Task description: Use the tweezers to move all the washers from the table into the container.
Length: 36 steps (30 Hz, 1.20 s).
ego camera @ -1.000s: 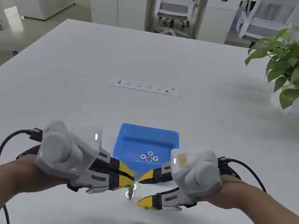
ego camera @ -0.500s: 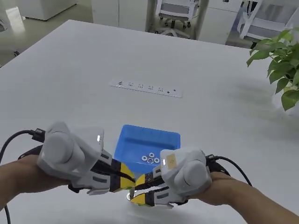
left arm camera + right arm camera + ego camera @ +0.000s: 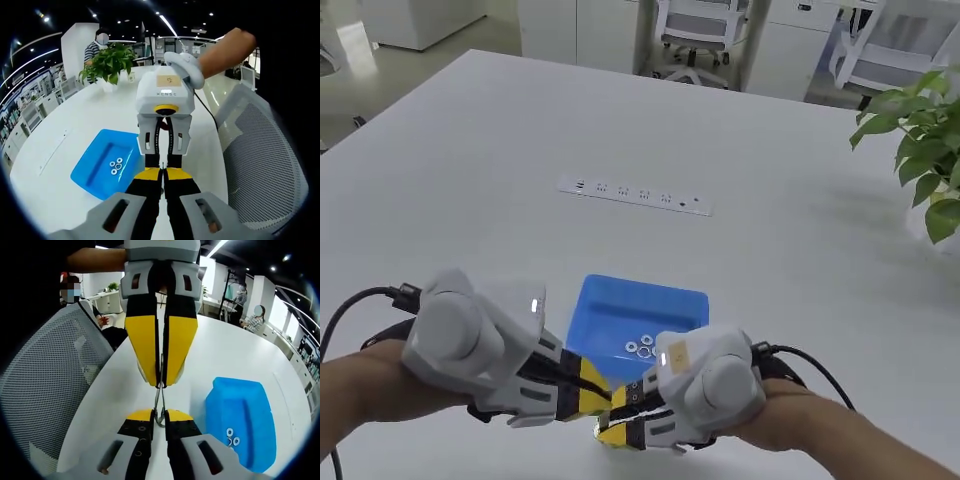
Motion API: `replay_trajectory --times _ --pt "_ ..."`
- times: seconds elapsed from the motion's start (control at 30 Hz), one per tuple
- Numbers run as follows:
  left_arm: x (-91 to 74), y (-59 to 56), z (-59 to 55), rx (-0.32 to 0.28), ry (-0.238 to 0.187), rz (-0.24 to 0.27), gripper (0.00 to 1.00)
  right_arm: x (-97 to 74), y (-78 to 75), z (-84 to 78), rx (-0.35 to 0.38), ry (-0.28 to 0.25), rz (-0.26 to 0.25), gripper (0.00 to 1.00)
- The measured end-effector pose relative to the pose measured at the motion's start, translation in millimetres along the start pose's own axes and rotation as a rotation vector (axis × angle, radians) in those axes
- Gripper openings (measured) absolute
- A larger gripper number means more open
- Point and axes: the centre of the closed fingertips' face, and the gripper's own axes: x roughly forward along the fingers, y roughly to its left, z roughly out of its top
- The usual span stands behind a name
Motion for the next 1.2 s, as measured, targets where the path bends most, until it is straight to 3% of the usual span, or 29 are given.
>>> replay_trajectory --times 0.57,0.8,1.2 --pt "1.1 1.0 3.3 -0.010 -0.008 0.008 0.07 -3.2 1.1 -0.7 0.026 0.004 0.001 0.08" --pt "-3.5 4.2 13.1 -0.043 -0.070 0.025 0.23 -7.6 4.6 2.3 0.021 0.008 0.005 0.08" --pt "-11.1 1.0 11.0 -0.124 -0.116 0.063 0.53 -21.3 -0.2 19.6 0.022 -0.011 -0.017 0.08"
